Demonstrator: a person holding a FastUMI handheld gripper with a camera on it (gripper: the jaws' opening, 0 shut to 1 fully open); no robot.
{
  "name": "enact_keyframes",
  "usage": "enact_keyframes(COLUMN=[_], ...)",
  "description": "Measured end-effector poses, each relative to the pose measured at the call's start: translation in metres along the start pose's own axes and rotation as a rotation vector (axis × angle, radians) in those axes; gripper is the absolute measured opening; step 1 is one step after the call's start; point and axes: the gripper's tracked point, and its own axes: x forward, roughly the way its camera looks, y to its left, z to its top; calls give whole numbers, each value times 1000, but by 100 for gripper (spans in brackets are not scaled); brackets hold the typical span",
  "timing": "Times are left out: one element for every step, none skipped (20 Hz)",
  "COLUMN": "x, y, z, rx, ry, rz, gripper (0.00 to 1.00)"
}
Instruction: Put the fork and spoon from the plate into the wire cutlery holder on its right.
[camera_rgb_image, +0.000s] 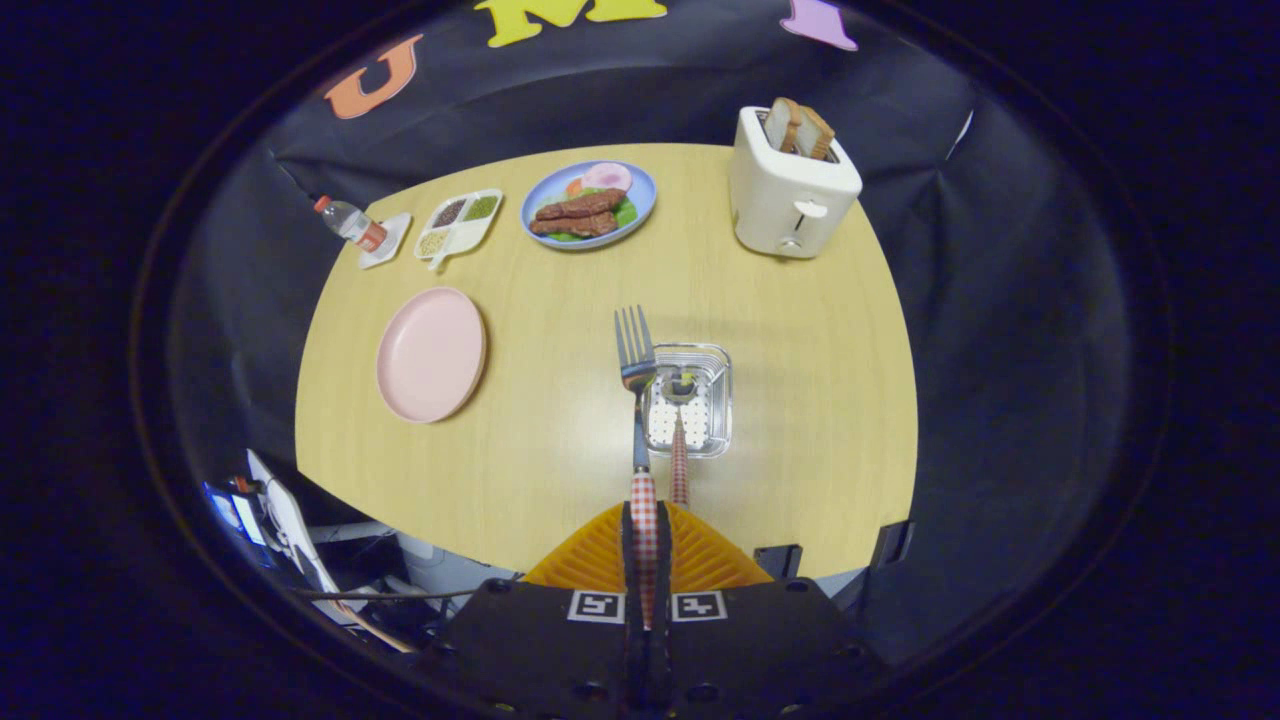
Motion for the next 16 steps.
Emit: enact_keyframes(x=[0, 1, 4, 6, 8, 10, 13, 16, 18, 20, 23, 24, 25, 26, 26, 26], y=[-4, -8, -13, -16, -17, -16, -14, -11, -10, -9, -10, -8, -7, -6, -7, -7], z=[-1, -3, -3, -3, -5, -7, -6, -6, -5, -4, -2, 2, 2, 3, 3, 4], rx=[0, -6, -6, -5, 5, 15, 23, 31, 39, 46, 57, 65, 74, 88, 106, 135], ry=[26, 53, 77, 105, 133, 167, 203, 235, 262, 288, 304, 318, 338, 362, 387, 411], rz=[7, 9, 7, 9, 18, 33, 51, 67, 76, 83, 98, 110, 116, 124, 123, 127], gripper=[2, 2, 2, 2, 3, 2, 2, 2, 3, 4, 4, 4, 4, 4, 4, 4])
